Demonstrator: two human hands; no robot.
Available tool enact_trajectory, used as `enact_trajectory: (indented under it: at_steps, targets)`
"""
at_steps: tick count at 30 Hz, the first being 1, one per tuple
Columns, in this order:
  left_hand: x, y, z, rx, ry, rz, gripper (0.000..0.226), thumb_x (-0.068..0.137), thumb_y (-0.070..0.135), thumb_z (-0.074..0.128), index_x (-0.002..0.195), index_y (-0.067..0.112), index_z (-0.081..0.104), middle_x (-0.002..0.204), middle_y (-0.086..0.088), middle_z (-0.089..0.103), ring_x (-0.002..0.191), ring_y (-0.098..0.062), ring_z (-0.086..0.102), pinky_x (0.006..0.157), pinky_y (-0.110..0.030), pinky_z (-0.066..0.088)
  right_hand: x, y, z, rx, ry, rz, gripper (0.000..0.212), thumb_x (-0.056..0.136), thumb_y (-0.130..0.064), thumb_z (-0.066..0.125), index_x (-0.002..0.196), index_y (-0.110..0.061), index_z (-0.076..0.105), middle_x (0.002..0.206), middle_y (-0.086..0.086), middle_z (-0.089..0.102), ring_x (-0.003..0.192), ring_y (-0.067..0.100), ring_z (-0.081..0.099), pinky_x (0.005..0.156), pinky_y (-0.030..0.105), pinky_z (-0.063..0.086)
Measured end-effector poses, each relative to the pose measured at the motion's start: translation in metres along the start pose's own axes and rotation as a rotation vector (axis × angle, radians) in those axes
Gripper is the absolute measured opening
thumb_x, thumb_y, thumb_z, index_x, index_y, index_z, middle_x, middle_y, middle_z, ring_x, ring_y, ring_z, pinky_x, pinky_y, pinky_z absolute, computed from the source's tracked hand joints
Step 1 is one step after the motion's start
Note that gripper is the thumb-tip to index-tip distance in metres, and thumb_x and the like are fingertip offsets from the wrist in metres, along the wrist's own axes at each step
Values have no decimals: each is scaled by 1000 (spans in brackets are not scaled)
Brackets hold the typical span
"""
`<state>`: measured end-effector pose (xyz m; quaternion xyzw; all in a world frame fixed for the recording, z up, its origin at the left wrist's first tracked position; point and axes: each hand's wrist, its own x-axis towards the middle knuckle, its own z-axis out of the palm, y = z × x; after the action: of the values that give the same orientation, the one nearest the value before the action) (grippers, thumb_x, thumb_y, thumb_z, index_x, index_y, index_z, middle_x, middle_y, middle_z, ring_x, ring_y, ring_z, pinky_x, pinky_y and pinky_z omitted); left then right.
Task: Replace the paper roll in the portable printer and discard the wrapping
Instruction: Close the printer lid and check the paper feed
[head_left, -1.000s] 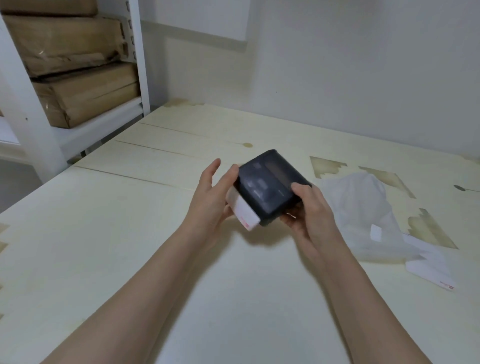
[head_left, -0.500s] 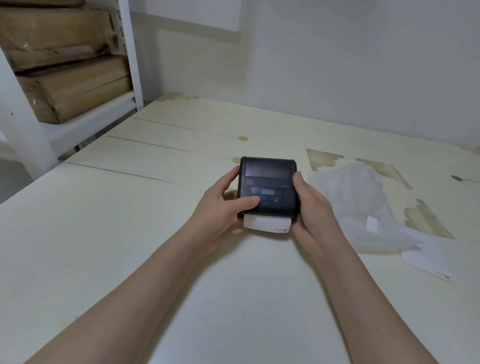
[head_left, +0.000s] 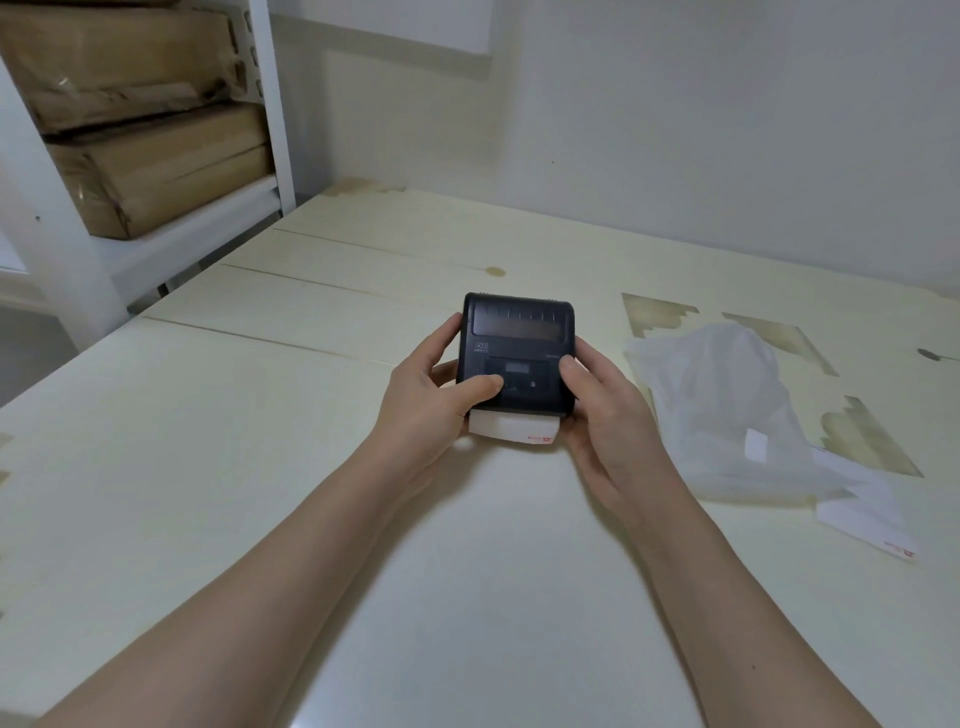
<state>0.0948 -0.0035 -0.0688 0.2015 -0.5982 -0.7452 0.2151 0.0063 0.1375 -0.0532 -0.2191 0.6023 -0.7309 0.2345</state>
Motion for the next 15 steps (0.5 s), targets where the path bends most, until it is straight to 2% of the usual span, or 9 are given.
enact_trajectory:
  at_steps: [9,15]
  targets:
    - [1,-1,2,66,-10,38,81,70,14,76,140,43,49,121,-2,71,115,-21,68,98,-48,54,2,3,-3,27,33,3,40,94,-10,51,133,-18,55,117,14,71,106,31,69,91,49,55]
    - [0,-1,2,90,-9,52,79,72,14,75,140,44,49,120,1,71,118,-20,65,99,-47,54,2,5,-4,29,41,-2,41,94,-10,50,134,-18,54,115,14,72,105,31,69,95,54,52]
